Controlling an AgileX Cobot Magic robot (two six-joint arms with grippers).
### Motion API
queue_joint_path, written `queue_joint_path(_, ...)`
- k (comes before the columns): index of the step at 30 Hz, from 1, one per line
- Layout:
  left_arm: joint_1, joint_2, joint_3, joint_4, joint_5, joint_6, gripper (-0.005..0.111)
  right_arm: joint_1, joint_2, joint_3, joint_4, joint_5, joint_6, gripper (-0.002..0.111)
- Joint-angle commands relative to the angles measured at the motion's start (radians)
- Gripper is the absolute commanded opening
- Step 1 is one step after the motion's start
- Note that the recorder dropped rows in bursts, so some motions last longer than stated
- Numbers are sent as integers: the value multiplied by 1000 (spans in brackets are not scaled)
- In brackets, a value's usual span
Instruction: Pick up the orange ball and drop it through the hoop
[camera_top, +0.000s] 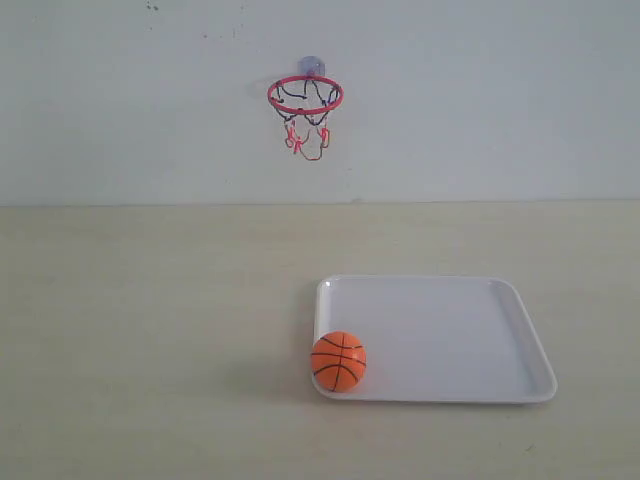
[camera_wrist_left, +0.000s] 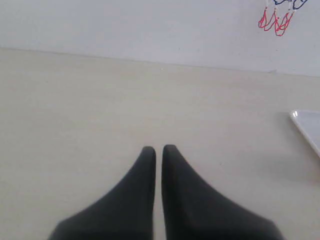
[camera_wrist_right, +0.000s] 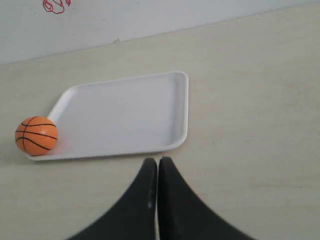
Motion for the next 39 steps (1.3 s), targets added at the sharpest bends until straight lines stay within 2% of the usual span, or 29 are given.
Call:
queue_joint_path(1, 2, -2, 4, 1, -7, 5, 4, -3, -6, -1, -11, -53, -2, 0)
queue_joint_path(8, 2, -2, 4, 1, -7, 5, 4, -3, -6, -1, -11, -196, -2, 0)
queue_joint_path(11, 2, -2, 4, 1, -7, 5, 4, -3, -6, -1, -11, -409, -2, 0)
queue_joint_path(15, 2, -2, 4, 1, -7, 5, 4, -3, -6, -1, -8, -870, -5, 0)
queue_joint_path(17, 2, -2, 4, 1, -7, 5, 4, -3, -6, -46, 19, -940, -33, 0)
queue_joint_path(20, 2, -2, 4, 1, -7, 5, 4, -3, 13, -209, 97, -791, -155, 0)
queue_joint_path(25, 2, -2, 4, 1, -7, 5, 4, -3, 156, -518, 145, -218, -402, 0)
queue_joint_path(28, 2, -2, 4, 1, -7, 5, 4, -3, 269, -642, 113, 152, -410, 0)
queue_joint_path(31, 2, -2, 4, 1, -7, 5, 4, -3, 375, -692, 115, 410, -363, 0)
queue_joint_path(35, 2, -2, 4, 1, -7, 5, 4, -3, 460, -692, 130, 635, -103, 0)
queue_joint_path(39, 2, -2, 4, 1, -7, 5, 4, -3, 489, -692, 111, 659, -69, 0)
